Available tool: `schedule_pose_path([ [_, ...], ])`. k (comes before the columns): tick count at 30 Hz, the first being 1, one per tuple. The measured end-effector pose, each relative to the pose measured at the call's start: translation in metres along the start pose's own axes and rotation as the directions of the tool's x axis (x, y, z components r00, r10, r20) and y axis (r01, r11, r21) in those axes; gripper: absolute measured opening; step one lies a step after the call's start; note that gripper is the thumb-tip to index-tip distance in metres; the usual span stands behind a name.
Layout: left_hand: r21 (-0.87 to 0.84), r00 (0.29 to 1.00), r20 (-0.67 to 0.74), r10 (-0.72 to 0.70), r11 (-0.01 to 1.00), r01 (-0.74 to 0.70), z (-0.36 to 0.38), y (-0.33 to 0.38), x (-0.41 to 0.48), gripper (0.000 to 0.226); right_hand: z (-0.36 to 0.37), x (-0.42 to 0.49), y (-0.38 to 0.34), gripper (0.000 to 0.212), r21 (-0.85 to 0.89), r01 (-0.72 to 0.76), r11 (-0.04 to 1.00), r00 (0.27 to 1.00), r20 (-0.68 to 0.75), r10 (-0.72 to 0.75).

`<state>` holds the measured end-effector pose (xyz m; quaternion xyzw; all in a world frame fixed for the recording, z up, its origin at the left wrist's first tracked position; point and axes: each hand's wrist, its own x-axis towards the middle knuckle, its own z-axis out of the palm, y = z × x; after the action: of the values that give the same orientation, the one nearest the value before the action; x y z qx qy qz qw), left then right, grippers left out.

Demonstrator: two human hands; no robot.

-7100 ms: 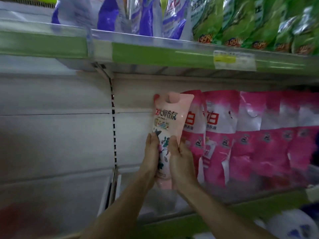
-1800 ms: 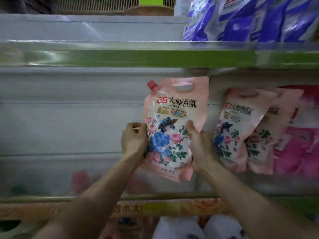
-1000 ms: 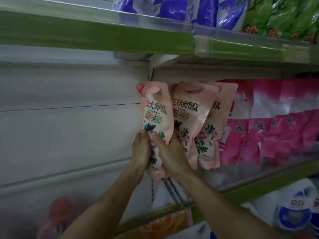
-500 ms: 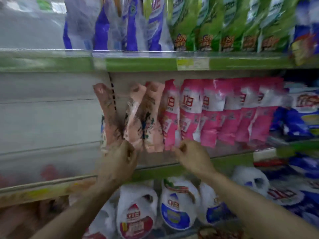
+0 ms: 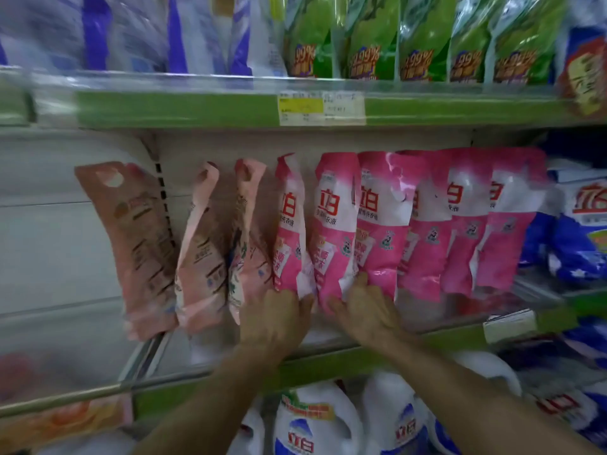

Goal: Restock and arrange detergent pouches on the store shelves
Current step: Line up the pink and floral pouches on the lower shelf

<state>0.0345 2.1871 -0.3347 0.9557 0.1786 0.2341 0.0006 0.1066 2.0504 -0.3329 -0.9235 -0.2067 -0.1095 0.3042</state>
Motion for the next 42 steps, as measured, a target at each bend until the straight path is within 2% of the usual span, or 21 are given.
schedule_pose_path([
  [3,-0.012,0.995,-0.085,0.059,0.998,-0.060,0.010,-0.001,0.010,0.058,0.002,0.011,0.002,0.040,0.004,0.011,1.000,1.000,0.011,-0.011],
  [7,-0.021,0.991,-0.109,0.081,0.996,-0.084,0.011,0.002,0.011,0.061,0.002,0.015,0.008,0.038,0.026,0.045,0.999,0.999,-0.002,-0.045],
  [11,-0.057,0.989,-0.131,0.066,0.996,-0.074,0.002,0.001,0.001,0.064,-0.008,0.011,0.015,0.059,0.069,0.082,0.994,0.995,0.043,-0.085],
  [16,0.049,0.940,-0.201,0.276,0.961,-0.272,-0.012,0.036,-0.015,0.061,-0.053,0.000,0.051,0.062,-0.213,0.220,0.952,0.965,-0.095,-0.245],
  [18,0.041,0.935,-0.185,0.302,0.953,-0.299,-0.013,0.064,-0.013,0.059,-0.077,-0.003,0.079,0.064,-0.362,0.195,0.911,0.962,-0.109,-0.249],
  [21,0.018,0.950,-0.159,0.269,0.963,-0.270,-0.005,0.110,-0.003,0.055,-0.112,0.000,0.130,0.063,-0.448,0.108,0.888,0.978,-0.110,-0.175],
  [24,0.084,0.967,-0.107,0.232,0.971,-0.224,0.009,0.147,0.010,0.054,-0.136,0.010,0.175,0.059,-0.470,0.055,0.881,0.979,-0.146,-0.140],
  [28,0.112,0.989,-0.104,0.108,0.989,-0.096,0.029,0.172,0.032,0.042,-0.124,0.033,0.199,0.059,-0.420,0.143,0.896,0.980,-0.068,-0.189],
  [30,0.118,0.992,-0.096,0.085,0.990,-0.073,0.036,0.176,0.039,0.033,-0.110,0.044,0.202,0.056,-0.440,0.195,0.877,0.963,-0.081,-0.255],
  [32,0.116,0.995,-0.082,0.064,0.992,-0.055,0.040,0.177,0.043,0.028,-0.103,0.057,0.204,0.047,-0.451,0.191,0.872,0.954,-0.123,-0.273],
  [36,0.099,0.998,-0.062,-0.024,0.995,0.030,0.045,0.175,0.052,0.023,-0.094,0.075,0.206,0.030,-0.455,0.164,0.875,0.967,-0.102,-0.234],
  [38,0.079,0.998,-0.032,-0.049,0.996,0.051,0.045,0.177,0.055,0.024,-0.092,0.080,0.207,0.035,-0.410,0.191,0.892,0.965,-0.089,-0.248],
  [42,0.060,0.996,-0.089,0.019,0.998,-0.014,0.033,0.178,0.042,0.029,-0.100,0.073,0.210,0.050,-0.342,0.221,0.913,0.960,-0.089,-0.266],
])
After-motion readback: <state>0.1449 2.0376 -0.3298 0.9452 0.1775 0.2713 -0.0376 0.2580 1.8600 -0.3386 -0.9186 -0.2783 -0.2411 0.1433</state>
